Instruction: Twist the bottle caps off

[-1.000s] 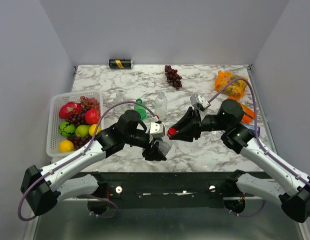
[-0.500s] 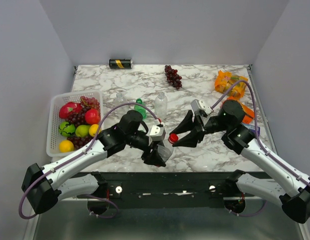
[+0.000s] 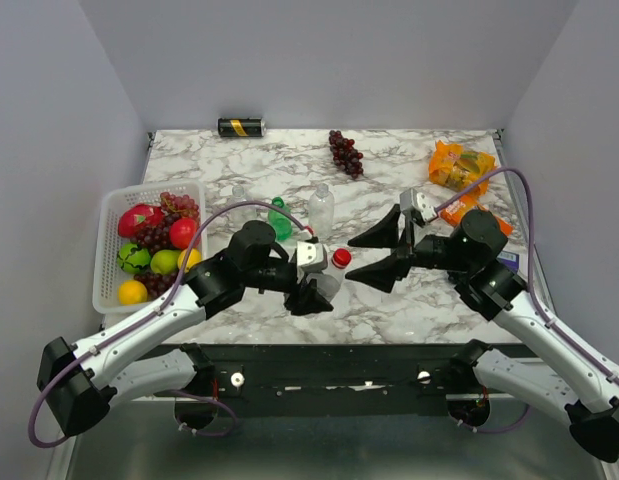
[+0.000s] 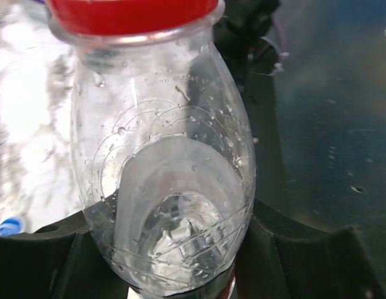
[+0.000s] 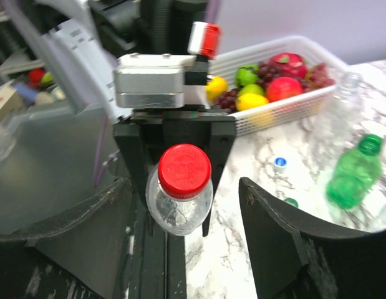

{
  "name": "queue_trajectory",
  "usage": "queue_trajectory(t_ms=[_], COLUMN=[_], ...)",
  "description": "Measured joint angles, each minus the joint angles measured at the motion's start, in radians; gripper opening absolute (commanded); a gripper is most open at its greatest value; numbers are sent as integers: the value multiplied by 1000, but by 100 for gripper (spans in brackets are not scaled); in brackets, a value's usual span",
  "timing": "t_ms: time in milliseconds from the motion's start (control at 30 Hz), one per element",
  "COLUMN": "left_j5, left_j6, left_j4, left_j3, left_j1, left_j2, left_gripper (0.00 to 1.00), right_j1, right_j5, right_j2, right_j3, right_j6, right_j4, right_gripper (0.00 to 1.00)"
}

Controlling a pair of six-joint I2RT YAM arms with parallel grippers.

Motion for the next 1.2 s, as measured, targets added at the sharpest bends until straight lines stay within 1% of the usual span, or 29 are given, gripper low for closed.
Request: queue_trajectory(t_ms=[133, 267, 400, 467, 700, 1200], left_j5=[-179, -351, -470, -506, -552, -561], left_j6=[-4, -11, -21, -24, -31, -38], left_j4=[0, -4, -8, -10, -14, -53], left_j3=[0, 0, 0, 0, 0, 11], left_j1=[0, 0, 0, 0, 0, -1], left_j2=[-11, -10, -10, -9, 8, 46], left_gripper=[38, 38, 37, 38, 37, 37], right_j1=[0, 0, 0, 2, 21, 38], right_j5=[94, 162, 220, 241, 294, 335], right_j2=[-11, 8, 55, 83, 128, 216], right_j3=[-6, -7, -7, -7, -7, 18], right_j6=[57, 158, 261, 298, 352, 346], right_j4=[1, 26, 46, 55, 84, 101], right_gripper=[77, 73, 68, 66, 64, 63])
